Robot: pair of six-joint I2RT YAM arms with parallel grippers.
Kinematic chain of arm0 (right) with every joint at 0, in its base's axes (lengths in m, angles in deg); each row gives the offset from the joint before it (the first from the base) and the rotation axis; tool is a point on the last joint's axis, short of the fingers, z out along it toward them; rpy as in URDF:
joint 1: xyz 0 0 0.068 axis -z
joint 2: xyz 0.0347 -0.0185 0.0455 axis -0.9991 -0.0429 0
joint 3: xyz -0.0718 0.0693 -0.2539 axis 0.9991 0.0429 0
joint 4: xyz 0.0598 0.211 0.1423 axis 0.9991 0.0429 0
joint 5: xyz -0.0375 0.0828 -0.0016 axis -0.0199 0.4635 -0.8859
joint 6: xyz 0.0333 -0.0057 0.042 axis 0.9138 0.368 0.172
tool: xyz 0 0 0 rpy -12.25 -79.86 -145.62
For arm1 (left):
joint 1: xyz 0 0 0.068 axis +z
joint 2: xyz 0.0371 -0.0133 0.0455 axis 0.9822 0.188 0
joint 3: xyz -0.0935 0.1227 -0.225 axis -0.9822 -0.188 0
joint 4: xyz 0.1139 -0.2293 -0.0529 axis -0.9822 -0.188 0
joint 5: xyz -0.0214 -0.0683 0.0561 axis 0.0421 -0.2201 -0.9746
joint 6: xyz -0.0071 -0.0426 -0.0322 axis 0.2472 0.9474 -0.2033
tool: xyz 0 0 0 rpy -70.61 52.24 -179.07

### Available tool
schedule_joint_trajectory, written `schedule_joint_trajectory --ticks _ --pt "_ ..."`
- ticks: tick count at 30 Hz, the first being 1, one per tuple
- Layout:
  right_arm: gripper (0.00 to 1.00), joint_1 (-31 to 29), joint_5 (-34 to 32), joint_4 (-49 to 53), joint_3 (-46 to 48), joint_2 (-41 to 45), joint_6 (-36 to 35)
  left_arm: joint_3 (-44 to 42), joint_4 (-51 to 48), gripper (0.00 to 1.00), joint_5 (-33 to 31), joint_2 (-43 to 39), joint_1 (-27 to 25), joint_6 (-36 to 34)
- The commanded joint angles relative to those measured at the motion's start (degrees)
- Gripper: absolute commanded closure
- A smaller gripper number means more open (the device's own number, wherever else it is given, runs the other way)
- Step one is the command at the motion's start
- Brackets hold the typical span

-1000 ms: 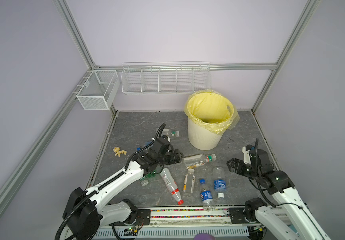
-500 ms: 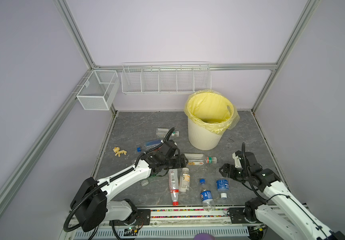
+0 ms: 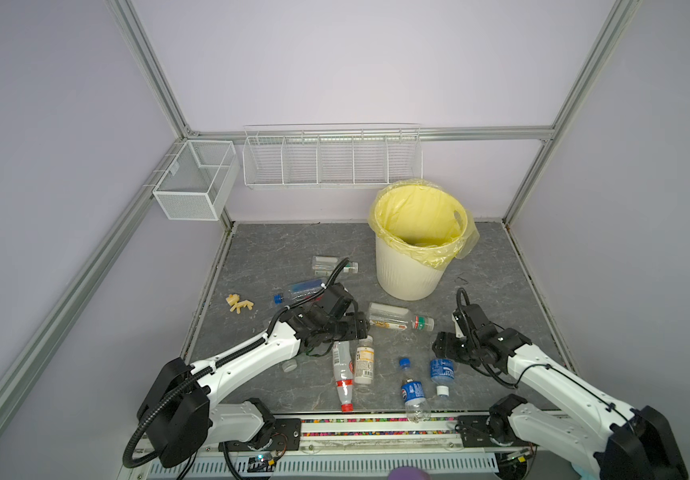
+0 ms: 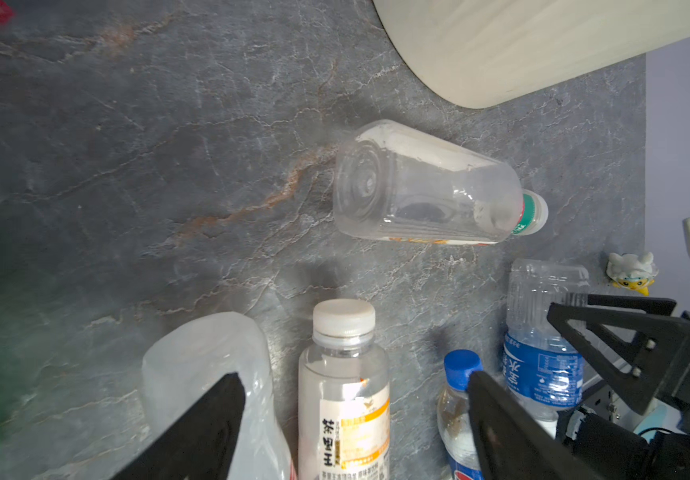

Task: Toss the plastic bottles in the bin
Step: 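Open the left gripper while the right gripper closes on the blue-labelled water bottle, then lift the blue-labelled water bottle with the right gripper over the bin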

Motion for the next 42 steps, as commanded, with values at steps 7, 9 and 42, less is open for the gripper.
schedule_joint_trajectory --ticks 7,9,42 --pt "0.44 -0.68 -1.86 -1.16 0.83 -0.65 2.15 2.41 -3.81 0.15 -4.18 -2.45 -0.13 -0.24" --pt "0.46 -0.70 -2.80 0.71 -0.17 1.43 2.36 1.86 -4.31 0.15 -5.69 -3.38 -0.13 0.88" --pt "0.46 1.03 -12.83 17.78 -52.60 3.19 -10.24 -1.67 -6.33 0.01 -11.18 -13.80 1.39 0.70"
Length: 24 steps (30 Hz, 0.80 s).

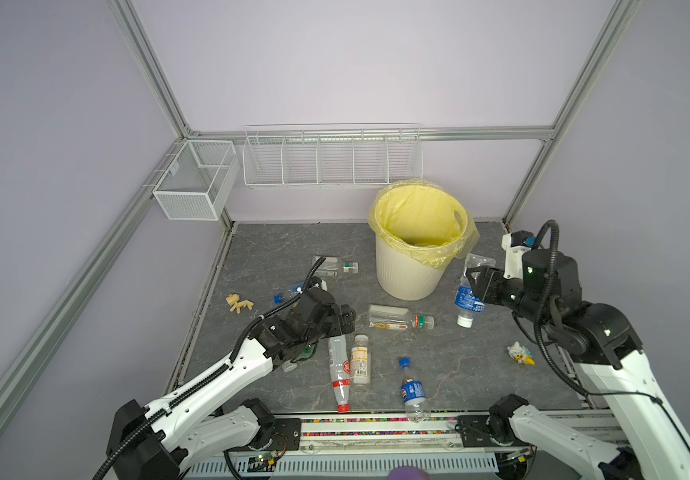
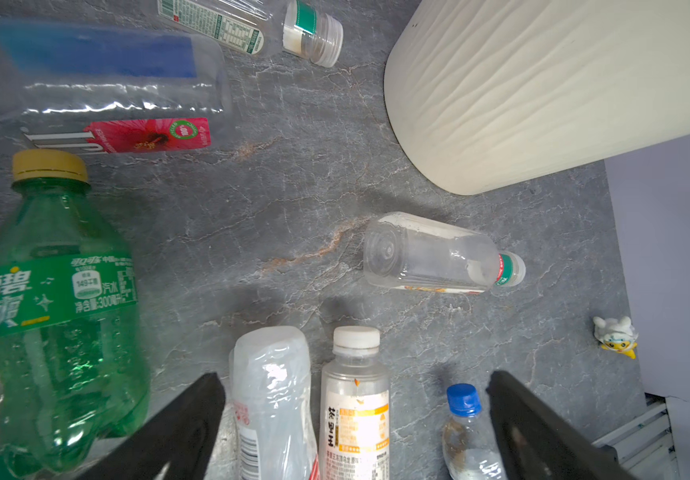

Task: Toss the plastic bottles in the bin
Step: 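Lift the blue-labelled water bottle with the right gripper over the bin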

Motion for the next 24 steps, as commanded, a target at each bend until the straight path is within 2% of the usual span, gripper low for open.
schedule_joint_trajectory --ticks 1,10,17,24 --pt "0.46 0.49 -0.50 -2.45 -3.09 -1.19 -1.79 -0.40 -1.74 0.01 -1.10 -0.73 0.34 -0.14" --pt "0.46 1.03 0.70 -8.02 -8.83 -4.06 -2.93 0.59 -3.44 0.01 -1.80 -0.63 0.93 -0.86" --pt "0.46 1.07 2.69 -16.63 1.60 4.56 -2.67 1.46 -4.13 0.01 -1.78 -1.90 1.22 0.66" --pt "0.46 1.03 2.10 -15.83 7.98 11.66 -0.55 -0.07 -4.63 0.01 -3.32 -3.10 1.91 0.01"
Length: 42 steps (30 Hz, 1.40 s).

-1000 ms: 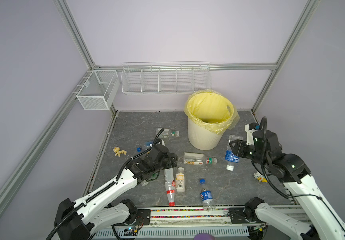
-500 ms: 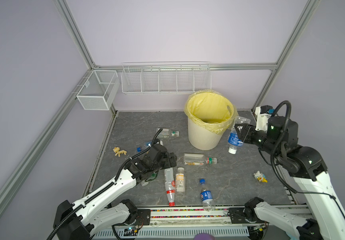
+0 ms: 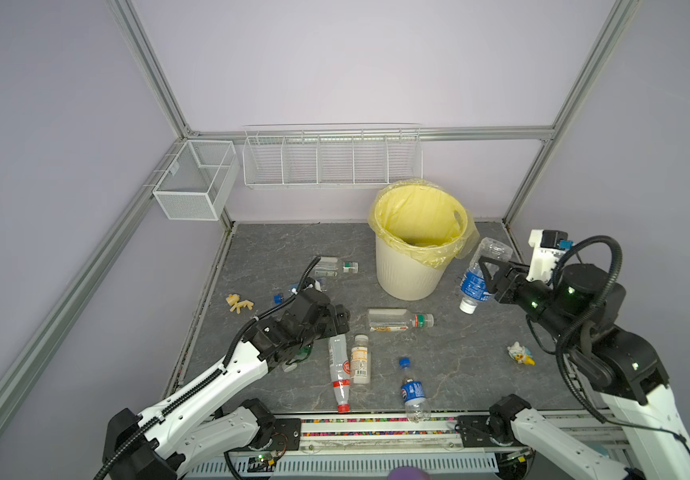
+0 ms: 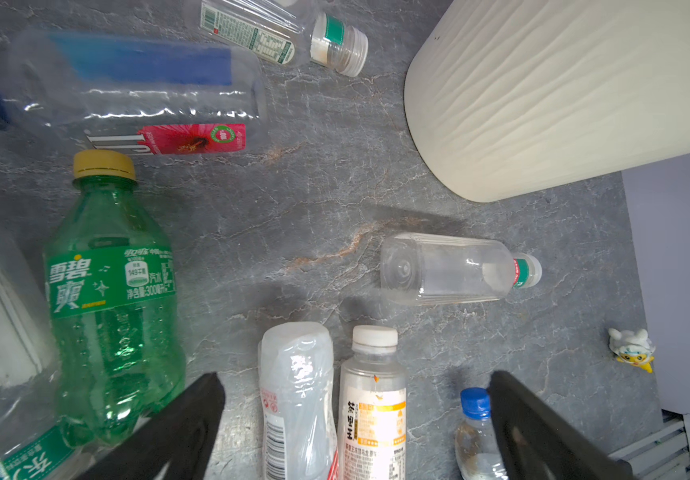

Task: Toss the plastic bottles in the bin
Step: 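Lift the blue-labelled water bottle with the right gripper over the bin, then open the right gripper to drop the water bottle into the bin, then withdraw the right gripper from the bin while the left moves toward the green bottle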

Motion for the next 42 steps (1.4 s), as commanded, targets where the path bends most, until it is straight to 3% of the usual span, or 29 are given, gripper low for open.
schedule_joint_trajectory --ticks 1,9,12,15,16,18,19,21,25,37,42 --pt "0.46 0.33 0.48 -3.21 1.89 1.54 1.35 -0.30 -2.23 0.01 -1.86 -0.83 0.71 -0.12" --pt "0.46 0.32 1.74 -8.03 -5.25 -8.59 0.58 -2.67 -3.52 0.01 -2.51 -3.82 1.03 0.76" --pt "0.45 0.66 1.17 -12.98 -12.88 -19.24 -1.69 -2.75 -3.25 0.01 -2.47 -4.40 1.31 1.20" --pt "0.45 2.11 1.59 -13.63 -26.41 -34.09 -4.03 -1.82 -3.75 0.01 -2.37 -3.79 1.34 1.27" --pt "0.39 2.87 1.46 -11.95 -32.11 -39.67 -4.94 -1.48 -4.15 0.01 -2.60 -3.62 1.42 1.36" --pt "0.04 4.64 2.06 -7.82 -42.09 -48.17 -4.81 -0.72 -5.12 0.01 -3.19 -3.62 1.71 1.59" --pt "0.11 5.18 2.71 -5.54 -45.31 -50.01 -4.20 -0.43 -5.56 0.01 -3.31 -3.84 1.81 1.57" --pt "0.12 4.97 4.29 -7.06 -45.06 -48.09 -4.26 0.28 -7.01 0.01 -3.97 -4.92 1.97 1.50" --pt "0.12 3.95 5.16 -19.98 -27.56 -35.04 -3.31 -0.19 -8.09 0.01 -5.06 -7.46 3.47 1.42" --pt "0.12 4.05 7.73 -8.79 -7.01 -14.17 -6.03 4.76 -12.81 0.01 -8.69 -4.62 7.36 4.34" --pt "0.12 4.02 10.47 -5.78 -0.10 -9.38 -3.49 4.51 -12.62 0.01 -5.55 -3.85 10.68 5.56"
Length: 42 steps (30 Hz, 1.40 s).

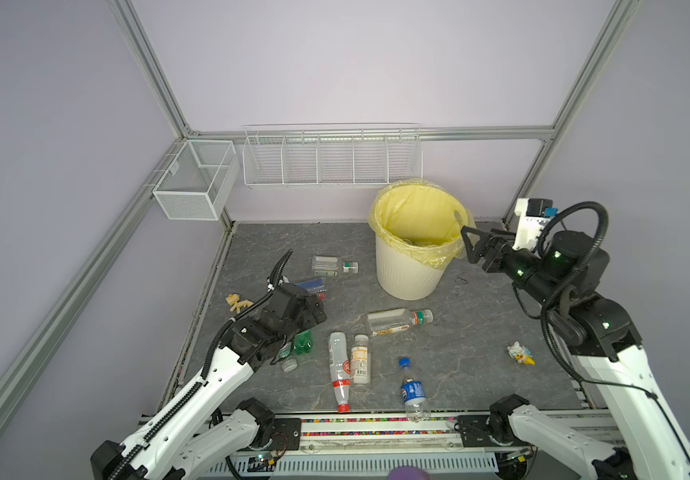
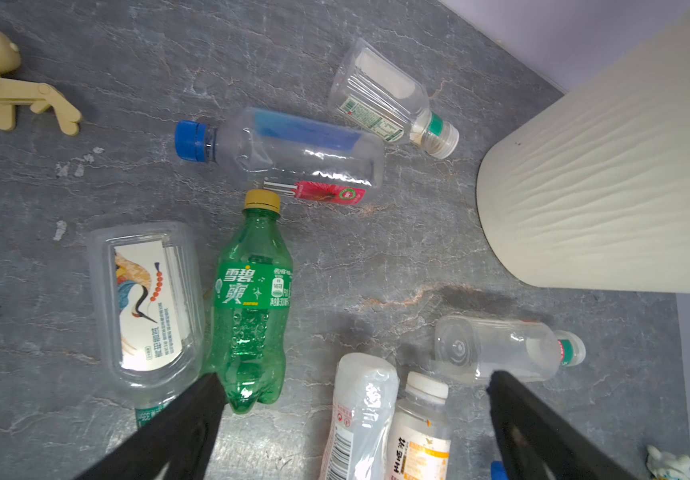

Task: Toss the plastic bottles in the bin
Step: 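Withdraw the right gripper from the bin while the left moves toward the green bottle, then lower the left gripper onto the square clear bird-label bottle and close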

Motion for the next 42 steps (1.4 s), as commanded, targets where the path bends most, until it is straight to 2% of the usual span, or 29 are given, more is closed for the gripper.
schedule_joint_trajectory --ticks 1,7,12,15,26,30,34,42 --pt "0.12 -0.09 2.92 3.59 4.68 2.69 1.80 1.48 -3.00 0.01 1.06 0.98 2.29 1.68" --pt "0.12 -0.03 4.07 6.41 11.58 8.46 3.50 2.35 -6.08 0.01 2.93 2.41 7.88 -0.15" --pt "0.12 0.00 4.32 7.40 16.25 13.01 3.52 0.96 -6.25 0.01 6.54 1.57 16.75 -1.68" --pt "0.12 0.02 4.00 9.14 17.78 14.70 3.28 0.48 -6.29 0.01 7.29 2.08 20.15 -2.56" --pt "0.12 -0.02 4.72 11.56 22.11 17.51 0.90 -0.34 -4.10 0.00 6.94 10.09 22.09 -4.71" --pt "0.12 0.00 6.07 10.85 23.37 17.59 0.23 -0.36 -6.09 0.00 0.42 11.75 22.27 -4.45" --pt "0.12 -0.04 6.67 12.07 23.36 16.59 -1.12 -0.76 -6.08 0.00 -2.99 12.43 22.41 -4.72" --pt "0.12 -0.03 9.69 11.17 25.53 16.58 -0.64 -1.90 -3.19 0.00 0.58 17.79 23.24 -4.70"
